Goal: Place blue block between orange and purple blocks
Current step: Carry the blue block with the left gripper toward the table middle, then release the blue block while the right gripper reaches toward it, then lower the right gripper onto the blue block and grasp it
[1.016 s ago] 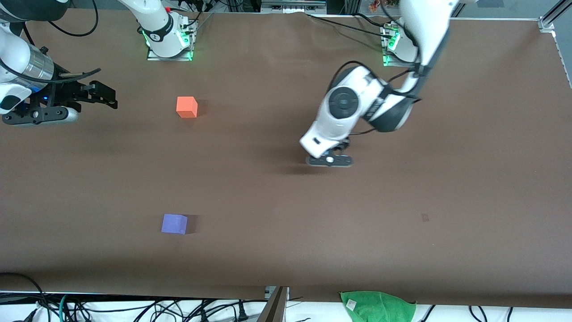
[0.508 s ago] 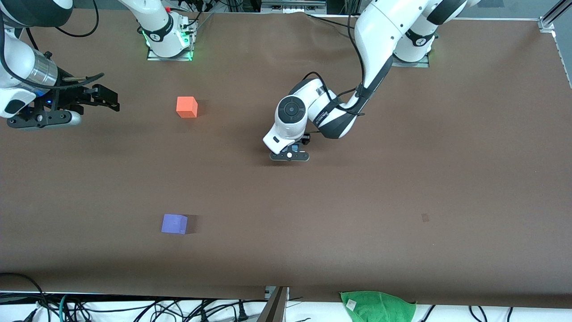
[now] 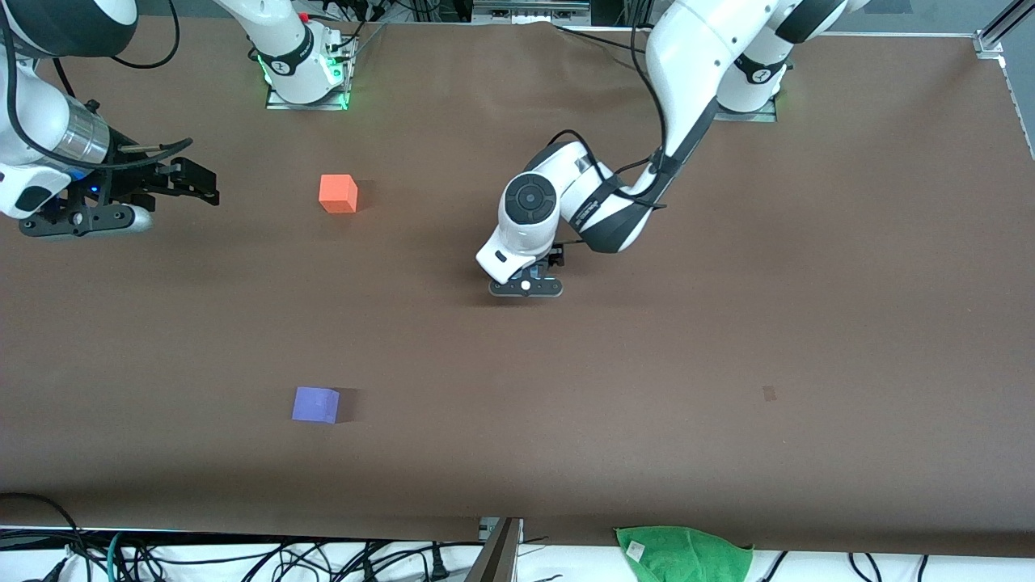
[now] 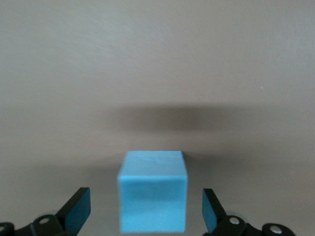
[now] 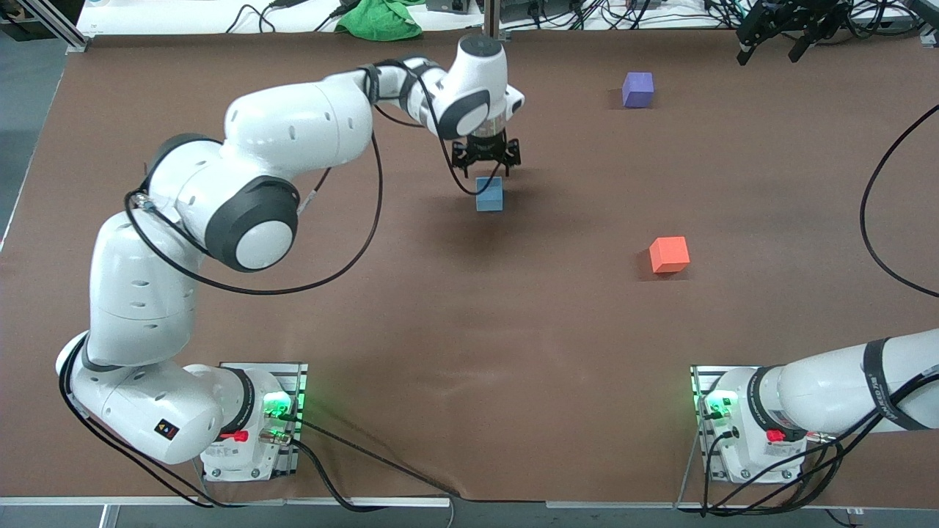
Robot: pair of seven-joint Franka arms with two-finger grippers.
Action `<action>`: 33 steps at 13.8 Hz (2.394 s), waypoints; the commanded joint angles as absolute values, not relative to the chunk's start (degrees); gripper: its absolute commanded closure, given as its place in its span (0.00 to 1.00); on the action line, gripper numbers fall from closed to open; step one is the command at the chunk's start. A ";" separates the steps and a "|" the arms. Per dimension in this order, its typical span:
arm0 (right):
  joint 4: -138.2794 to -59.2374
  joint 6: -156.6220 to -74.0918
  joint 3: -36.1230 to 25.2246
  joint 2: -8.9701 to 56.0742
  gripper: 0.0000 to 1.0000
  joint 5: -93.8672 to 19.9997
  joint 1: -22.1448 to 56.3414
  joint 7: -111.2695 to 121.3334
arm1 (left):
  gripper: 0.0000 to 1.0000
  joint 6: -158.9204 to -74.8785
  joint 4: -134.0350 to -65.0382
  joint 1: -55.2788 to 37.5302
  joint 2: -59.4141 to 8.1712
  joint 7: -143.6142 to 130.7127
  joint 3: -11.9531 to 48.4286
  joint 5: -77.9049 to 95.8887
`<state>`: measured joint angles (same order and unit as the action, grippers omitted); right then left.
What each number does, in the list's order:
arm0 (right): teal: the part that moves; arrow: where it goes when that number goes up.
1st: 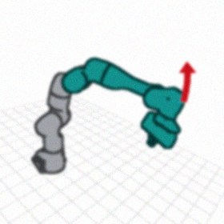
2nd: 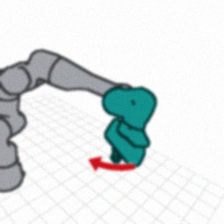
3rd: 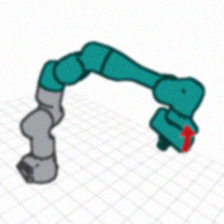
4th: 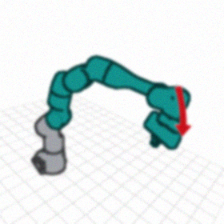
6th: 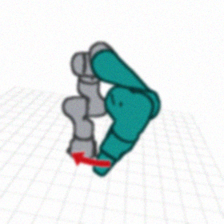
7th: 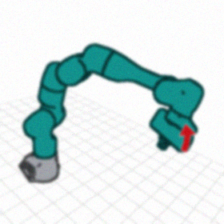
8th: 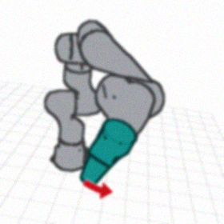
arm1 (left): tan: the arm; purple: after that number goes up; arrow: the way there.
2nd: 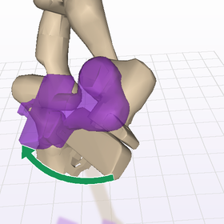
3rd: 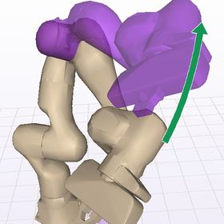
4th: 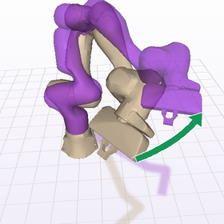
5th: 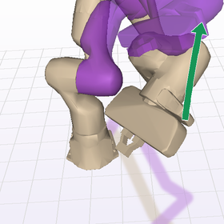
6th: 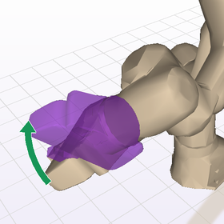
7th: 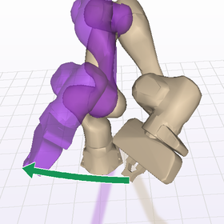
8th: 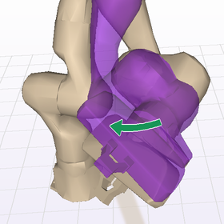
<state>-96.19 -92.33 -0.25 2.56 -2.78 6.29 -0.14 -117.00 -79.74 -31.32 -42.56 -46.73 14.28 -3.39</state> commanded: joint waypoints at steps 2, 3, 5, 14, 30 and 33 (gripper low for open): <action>-95.98 -97.37 0.44 6.41 0.01 -4.66 9.66 -6.03 | 0.00 -101.64 -81.12 -23.92 -28.86 -40.19 14.59 -3.34; -95.98 -98.77 0.44 7.46 0.00 -4.75 11.84 -8.24 | 0.00 -97.77 -81.04 -22.08 -26.48 -37.64 14.50 -3.43; -95.36 -102.55 0.44 10.44 0.00 -4.66 16.94 -15.34 | 0.00 -90.21 -80.95 -18.13 -21.99 -29.84 14.15 -3.43; -82.63 -124.26 0.09 36.89 0.01 -2.82 41.20 -52.97 | 0.00 -78.40 -81.30 2.81 -9.76 -7.38 13.37 -2.37; -83.23 -131.13 -0.09 46.23 0.34 9.23 49.31 -59.15 | 0.00 -90.79 -97.38 1.67 2.20 -1.32 4.39 1.32; -83.23 -130.96 -0.09 45.62 0.94 9.14 48.26 -58.36 | 0.00 -90.79 -97.38 1.67 2.20 -1.32 4.39 1.14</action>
